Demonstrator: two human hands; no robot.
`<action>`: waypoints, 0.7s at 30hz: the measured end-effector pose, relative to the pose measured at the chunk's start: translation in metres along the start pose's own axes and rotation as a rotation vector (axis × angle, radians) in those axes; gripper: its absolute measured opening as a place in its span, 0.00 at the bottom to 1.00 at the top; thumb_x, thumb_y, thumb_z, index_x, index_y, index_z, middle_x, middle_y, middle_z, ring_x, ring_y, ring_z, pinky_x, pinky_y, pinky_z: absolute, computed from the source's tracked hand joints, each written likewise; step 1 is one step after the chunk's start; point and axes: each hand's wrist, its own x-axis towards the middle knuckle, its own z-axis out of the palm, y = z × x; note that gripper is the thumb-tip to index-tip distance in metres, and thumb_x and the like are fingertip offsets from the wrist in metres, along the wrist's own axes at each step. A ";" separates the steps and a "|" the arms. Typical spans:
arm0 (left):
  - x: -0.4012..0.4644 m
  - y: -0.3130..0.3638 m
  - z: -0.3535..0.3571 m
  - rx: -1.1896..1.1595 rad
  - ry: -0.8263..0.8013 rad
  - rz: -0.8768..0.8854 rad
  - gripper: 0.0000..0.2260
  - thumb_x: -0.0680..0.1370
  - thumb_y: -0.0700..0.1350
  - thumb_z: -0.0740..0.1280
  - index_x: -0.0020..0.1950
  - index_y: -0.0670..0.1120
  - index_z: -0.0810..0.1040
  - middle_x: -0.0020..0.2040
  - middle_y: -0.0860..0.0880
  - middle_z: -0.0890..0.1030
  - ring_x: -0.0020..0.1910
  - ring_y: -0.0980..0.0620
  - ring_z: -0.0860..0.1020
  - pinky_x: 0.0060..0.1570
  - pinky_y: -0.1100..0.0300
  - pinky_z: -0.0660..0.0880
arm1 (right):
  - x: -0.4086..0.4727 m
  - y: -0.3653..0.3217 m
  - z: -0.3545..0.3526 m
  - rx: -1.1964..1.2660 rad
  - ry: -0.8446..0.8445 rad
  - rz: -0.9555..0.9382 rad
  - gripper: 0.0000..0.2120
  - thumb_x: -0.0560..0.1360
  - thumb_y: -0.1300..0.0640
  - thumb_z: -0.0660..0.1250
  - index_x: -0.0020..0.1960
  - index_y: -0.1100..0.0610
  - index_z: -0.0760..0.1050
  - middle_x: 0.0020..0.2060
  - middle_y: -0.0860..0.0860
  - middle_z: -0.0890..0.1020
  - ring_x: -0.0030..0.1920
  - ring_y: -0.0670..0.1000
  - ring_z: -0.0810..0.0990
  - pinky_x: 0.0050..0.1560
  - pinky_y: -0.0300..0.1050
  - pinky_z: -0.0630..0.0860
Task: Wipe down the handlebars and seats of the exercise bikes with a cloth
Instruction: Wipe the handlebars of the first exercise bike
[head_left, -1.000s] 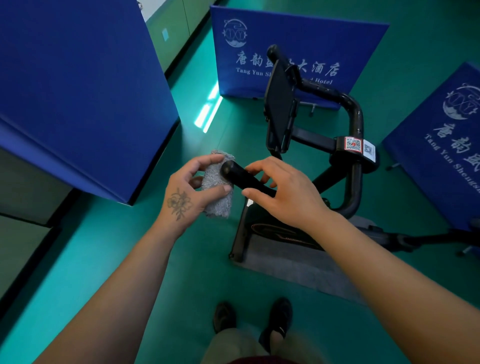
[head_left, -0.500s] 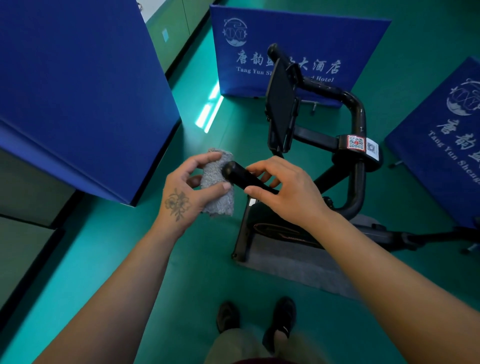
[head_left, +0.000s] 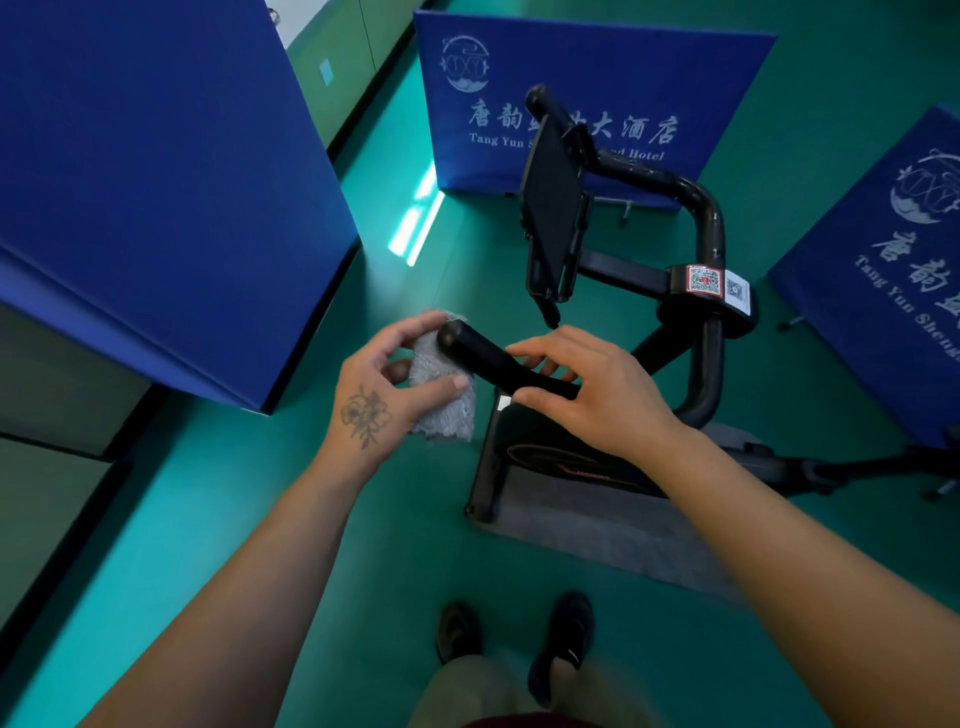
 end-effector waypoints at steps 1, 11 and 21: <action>0.002 0.003 -0.002 0.004 0.004 0.009 0.27 0.70 0.35 0.82 0.66 0.55 0.84 0.65 0.54 0.84 0.56 0.42 0.86 0.55 0.40 0.85 | -0.001 0.001 0.000 0.002 -0.001 0.003 0.20 0.78 0.44 0.74 0.69 0.40 0.78 0.53 0.38 0.79 0.52 0.41 0.80 0.51 0.51 0.82; 0.003 0.004 -0.005 -0.042 -0.062 -0.029 0.32 0.69 0.34 0.82 0.70 0.54 0.81 0.64 0.52 0.85 0.57 0.41 0.86 0.56 0.41 0.84 | -0.002 0.001 0.003 0.035 0.018 0.017 0.19 0.78 0.46 0.75 0.68 0.40 0.79 0.53 0.39 0.80 0.51 0.42 0.80 0.52 0.49 0.81; 0.024 0.024 -0.031 -0.058 -0.089 0.011 0.34 0.71 0.26 0.75 0.71 0.53 0.81 0.69 0.49 0.81 0.59 0.46 0.85 0.49 0.46 0.85 | -0.001 0.004 0.003 0.058 0.013 0.021 0.19 0.77 0.44 0.74 0.67 0.41 0.79 0.53 0.39 0.80 0.52 0.42 0.80 0.53 0.49 0.81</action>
